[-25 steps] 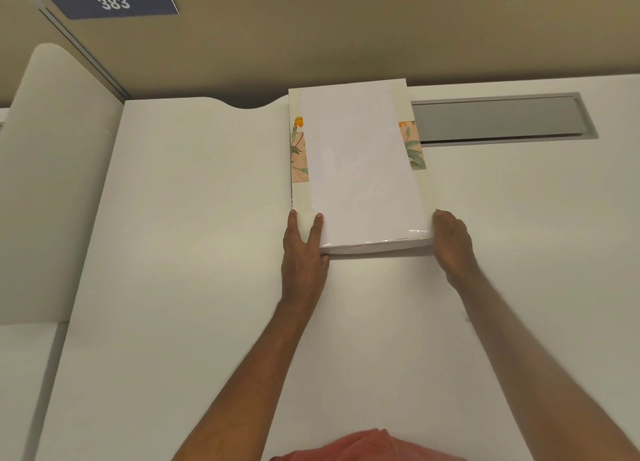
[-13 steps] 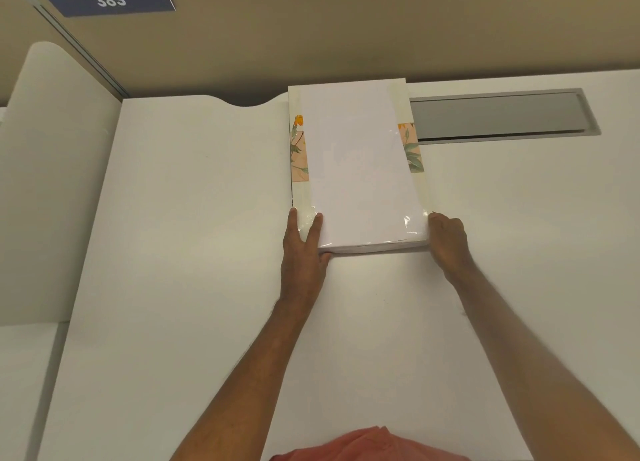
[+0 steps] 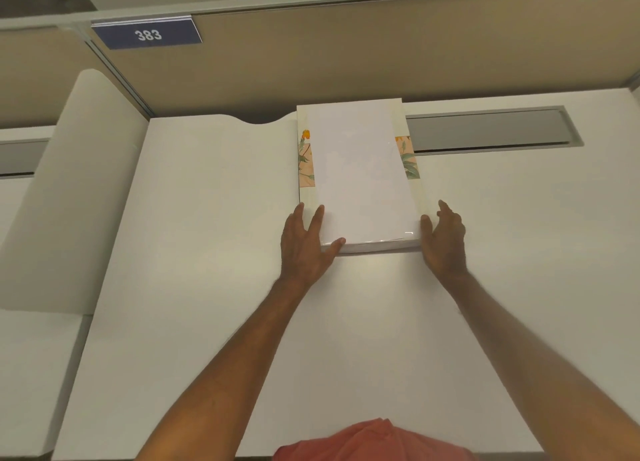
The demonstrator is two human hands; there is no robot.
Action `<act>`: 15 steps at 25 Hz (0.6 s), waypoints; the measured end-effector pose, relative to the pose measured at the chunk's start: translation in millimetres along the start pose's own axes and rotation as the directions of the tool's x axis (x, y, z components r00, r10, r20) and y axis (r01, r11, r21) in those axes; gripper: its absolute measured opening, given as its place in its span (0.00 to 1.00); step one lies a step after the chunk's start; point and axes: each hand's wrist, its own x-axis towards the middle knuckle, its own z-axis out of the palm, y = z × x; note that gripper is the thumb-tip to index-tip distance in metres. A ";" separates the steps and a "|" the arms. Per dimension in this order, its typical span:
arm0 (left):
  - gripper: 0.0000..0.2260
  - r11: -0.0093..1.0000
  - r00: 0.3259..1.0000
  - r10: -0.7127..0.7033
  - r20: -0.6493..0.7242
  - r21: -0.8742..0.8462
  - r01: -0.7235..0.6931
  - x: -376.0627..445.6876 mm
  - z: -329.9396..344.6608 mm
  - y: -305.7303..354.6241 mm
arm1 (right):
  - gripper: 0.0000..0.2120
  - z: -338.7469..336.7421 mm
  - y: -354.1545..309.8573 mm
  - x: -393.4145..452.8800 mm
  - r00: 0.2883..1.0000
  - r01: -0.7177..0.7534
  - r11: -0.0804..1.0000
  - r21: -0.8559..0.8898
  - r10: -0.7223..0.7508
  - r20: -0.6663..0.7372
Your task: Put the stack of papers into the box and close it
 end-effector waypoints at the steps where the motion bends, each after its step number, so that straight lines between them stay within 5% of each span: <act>1: 0.37 0.998 0.999 0.027 -0.023 0.052 -0.026 -0.1 -5.5 3.9 | 0.27 -2.3 -3.3 -7.1 0.997 0.072 0.996 -0.054 -0.073 -0.018; 6: 0.37 0.962 0.988 0.149 -0.047 0.237 -0.133 -11.4 -20.0 13.0 | 0.29 -13.9 -11.1 -32.9 0.935 0.349 0.889 -0.295 -0.353 0.043; 15: 0.37 0.901 0.957 0.278 -0.080 0.367 -0.231 -39.4 -29.0 13.1 | 0.34 -23.0 -16.5 -60.8 0.800 0.588 0.688 -0.426 -0.571 0.183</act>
